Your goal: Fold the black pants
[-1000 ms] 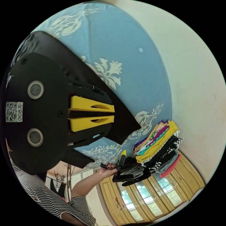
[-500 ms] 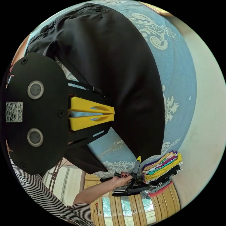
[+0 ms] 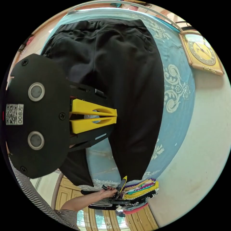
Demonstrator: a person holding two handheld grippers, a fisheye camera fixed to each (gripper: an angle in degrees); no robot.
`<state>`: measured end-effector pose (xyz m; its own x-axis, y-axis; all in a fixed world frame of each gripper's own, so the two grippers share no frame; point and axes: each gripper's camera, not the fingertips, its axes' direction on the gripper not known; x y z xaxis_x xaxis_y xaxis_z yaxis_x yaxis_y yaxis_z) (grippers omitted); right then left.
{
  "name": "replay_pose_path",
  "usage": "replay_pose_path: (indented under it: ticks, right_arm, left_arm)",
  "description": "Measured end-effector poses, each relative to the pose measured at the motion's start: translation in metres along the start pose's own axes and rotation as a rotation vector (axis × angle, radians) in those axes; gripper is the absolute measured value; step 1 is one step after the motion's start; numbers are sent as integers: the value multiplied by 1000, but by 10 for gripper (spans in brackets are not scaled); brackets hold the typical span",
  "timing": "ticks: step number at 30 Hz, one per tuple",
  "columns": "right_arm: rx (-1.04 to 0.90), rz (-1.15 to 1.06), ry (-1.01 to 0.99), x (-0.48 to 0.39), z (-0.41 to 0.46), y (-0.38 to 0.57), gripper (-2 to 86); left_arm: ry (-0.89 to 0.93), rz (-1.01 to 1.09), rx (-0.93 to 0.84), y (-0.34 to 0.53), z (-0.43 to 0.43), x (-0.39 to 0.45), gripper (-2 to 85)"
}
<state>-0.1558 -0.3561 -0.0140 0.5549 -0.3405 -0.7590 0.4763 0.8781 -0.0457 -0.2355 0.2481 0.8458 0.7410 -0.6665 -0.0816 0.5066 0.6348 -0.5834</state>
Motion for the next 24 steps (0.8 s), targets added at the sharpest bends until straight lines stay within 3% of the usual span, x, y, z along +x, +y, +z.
replay_pose_path:
  ticks: [3,8,11,14,19,24]
  right_arm:
    - [-7,-15,35,-11,-4,2,2]
    - [-19,-9,35,-19,-13,6,2]
    - [-46,5,21,-22,-20,8,1]
    - [-50,49,1,-21,-35,16,1]
    - [56,8,-24,-38,-82,58,1]
    - [36,-28,-137,-60,-94,112,1]
  left_arm:
    - [103,-16,-5,38,5,-32,2]
    - [64,50,-20,87,-1,-56,2]
    - [39,5,81,115,-16,-78,2]
    - [14,-3,-19,144,-1,-100,2]
    - [3,34,74,211,-22,-116,2]
    - [-2,40,1,268,-3,-138,2]
